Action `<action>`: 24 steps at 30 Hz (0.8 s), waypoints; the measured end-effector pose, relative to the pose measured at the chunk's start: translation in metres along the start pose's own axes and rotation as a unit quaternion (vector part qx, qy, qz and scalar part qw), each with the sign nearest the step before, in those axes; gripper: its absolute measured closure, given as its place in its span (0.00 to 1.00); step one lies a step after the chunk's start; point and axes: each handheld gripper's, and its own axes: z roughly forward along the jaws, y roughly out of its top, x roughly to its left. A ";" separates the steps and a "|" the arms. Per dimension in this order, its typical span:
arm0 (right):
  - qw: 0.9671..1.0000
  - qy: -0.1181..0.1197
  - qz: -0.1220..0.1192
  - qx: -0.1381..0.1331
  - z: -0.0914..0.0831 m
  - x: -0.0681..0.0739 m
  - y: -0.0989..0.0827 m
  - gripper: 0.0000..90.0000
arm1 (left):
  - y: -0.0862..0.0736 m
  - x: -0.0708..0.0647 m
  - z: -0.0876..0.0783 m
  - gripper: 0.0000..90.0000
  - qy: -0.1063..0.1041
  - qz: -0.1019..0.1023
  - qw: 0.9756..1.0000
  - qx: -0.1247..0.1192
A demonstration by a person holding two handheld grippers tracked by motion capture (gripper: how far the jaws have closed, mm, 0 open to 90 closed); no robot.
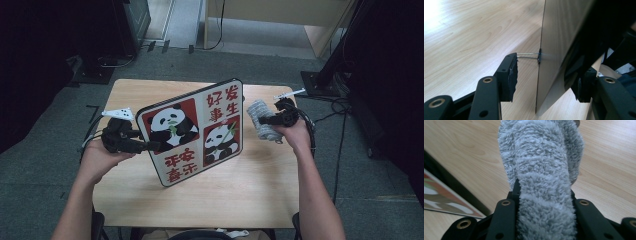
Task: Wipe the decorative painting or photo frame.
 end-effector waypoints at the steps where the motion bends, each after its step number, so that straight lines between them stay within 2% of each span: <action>1: 1.000 0.003 -0.003 -0.003 -0.003 0.003 0.002 0.75 | -0.001 0.001 0.001 0.53 0.000 -0.001 1.000 -0.005; 8: 1.000 0.004 -0.009 0.003 -0.015 0.019 0.012 0.75 | -0.002 0.003 0.004 0.63 -0.011 -0.004 1.000 -0.019; 14: 1.000 0.010 -0.025 -0.008 -0.027 0.032 0.021 0.75 | -0.002 0.003 0.005 0.69 -0.020 0.000 0.999 -0.026; 19: 0.999 0.010 -0.033 -0.017 -0.034 0.037 0.025 0.74 | 0.000 0.001 0.007 0.74 -0.021 0.006 0.999 -0.026; 24: 0.999 0.011 -0.040 -0.016 -0.040 0.044 0.031 0.75 | 0.001 0.001 0.010 0.82 -0.035 0.006 0.999 -0.032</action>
